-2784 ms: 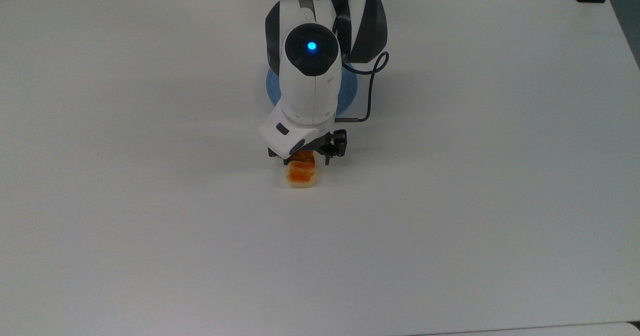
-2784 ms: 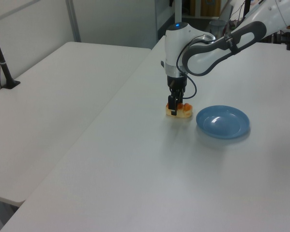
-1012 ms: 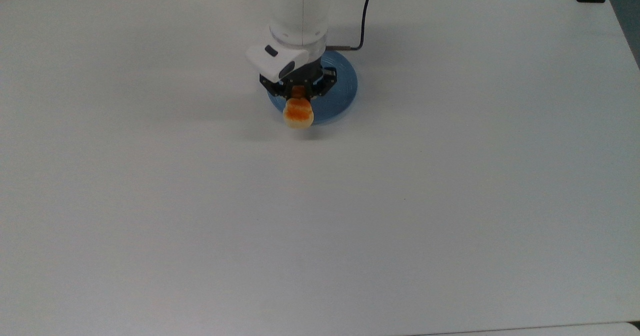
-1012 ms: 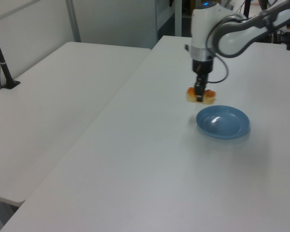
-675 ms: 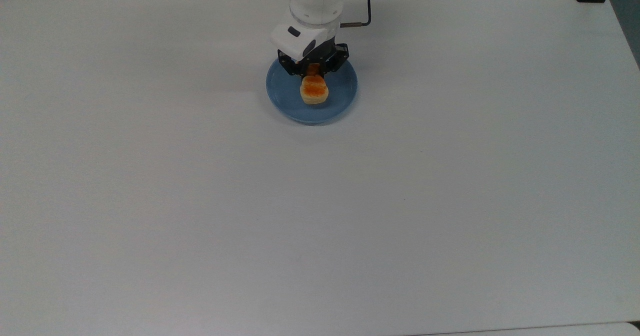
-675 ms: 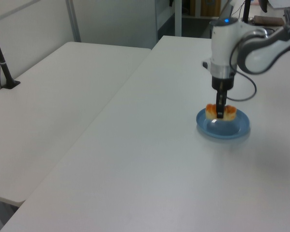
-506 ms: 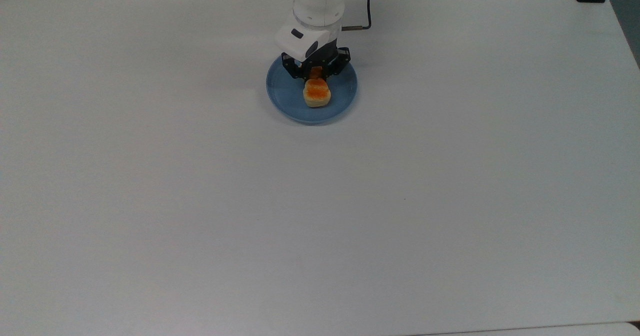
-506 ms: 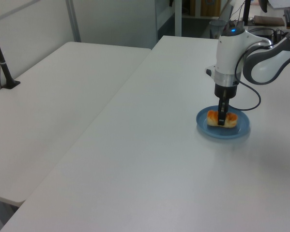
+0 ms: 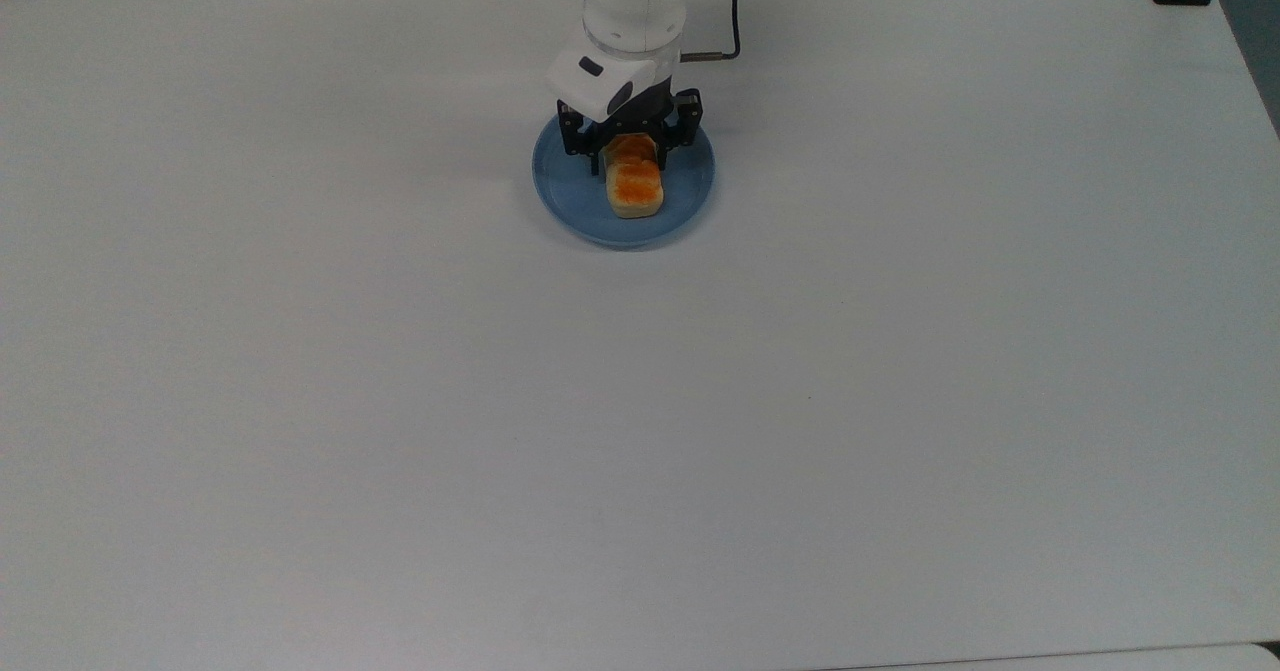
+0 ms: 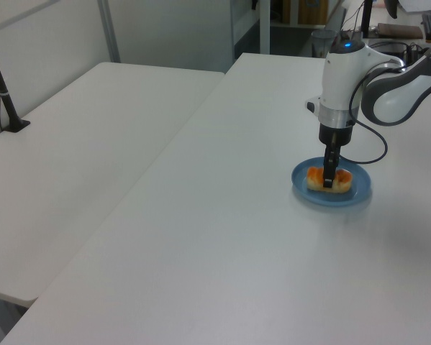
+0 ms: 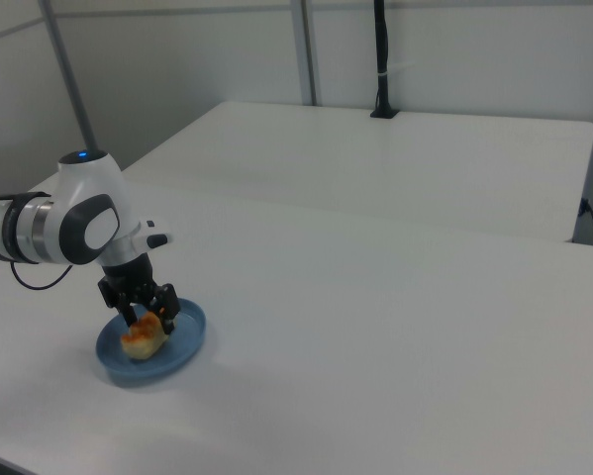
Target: Put the bread on a plate
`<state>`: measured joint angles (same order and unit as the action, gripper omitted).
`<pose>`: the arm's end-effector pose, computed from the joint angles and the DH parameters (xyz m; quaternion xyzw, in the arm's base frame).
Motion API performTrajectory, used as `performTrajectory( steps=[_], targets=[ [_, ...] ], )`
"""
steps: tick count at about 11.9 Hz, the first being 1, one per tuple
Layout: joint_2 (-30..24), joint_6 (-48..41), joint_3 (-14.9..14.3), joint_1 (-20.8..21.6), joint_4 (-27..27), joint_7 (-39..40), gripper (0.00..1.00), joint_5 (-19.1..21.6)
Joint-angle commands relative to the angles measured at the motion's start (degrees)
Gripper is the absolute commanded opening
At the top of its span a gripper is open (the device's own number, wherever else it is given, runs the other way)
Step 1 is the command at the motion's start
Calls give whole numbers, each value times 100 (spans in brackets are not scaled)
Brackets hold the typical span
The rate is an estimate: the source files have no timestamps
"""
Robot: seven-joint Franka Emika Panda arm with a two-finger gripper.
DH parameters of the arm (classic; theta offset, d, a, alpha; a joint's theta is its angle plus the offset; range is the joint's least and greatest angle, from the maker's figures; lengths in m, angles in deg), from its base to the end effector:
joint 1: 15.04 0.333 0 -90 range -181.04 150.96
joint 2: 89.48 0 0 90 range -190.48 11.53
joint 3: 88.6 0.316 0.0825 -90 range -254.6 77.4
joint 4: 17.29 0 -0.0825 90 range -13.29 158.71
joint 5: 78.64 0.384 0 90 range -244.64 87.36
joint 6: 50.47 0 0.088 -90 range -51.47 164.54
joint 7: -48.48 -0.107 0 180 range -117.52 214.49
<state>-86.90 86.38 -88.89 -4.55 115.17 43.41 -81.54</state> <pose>0.5096 0.0912 0.3274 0.9977 0.0629 0.0180 0.0155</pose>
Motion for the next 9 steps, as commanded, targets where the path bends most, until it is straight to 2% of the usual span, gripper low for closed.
performTrajectory(
  steps=[1, 6, 9],
  targets=[
    [-214, -725, -41, -21, -411, -108, 100, -35],
    [-196, -2994, -94, -232, -2581, -38, 100, -27],
    [-196, -3882, -103, -425, -3445, -29, 100, -9]
  ],
)
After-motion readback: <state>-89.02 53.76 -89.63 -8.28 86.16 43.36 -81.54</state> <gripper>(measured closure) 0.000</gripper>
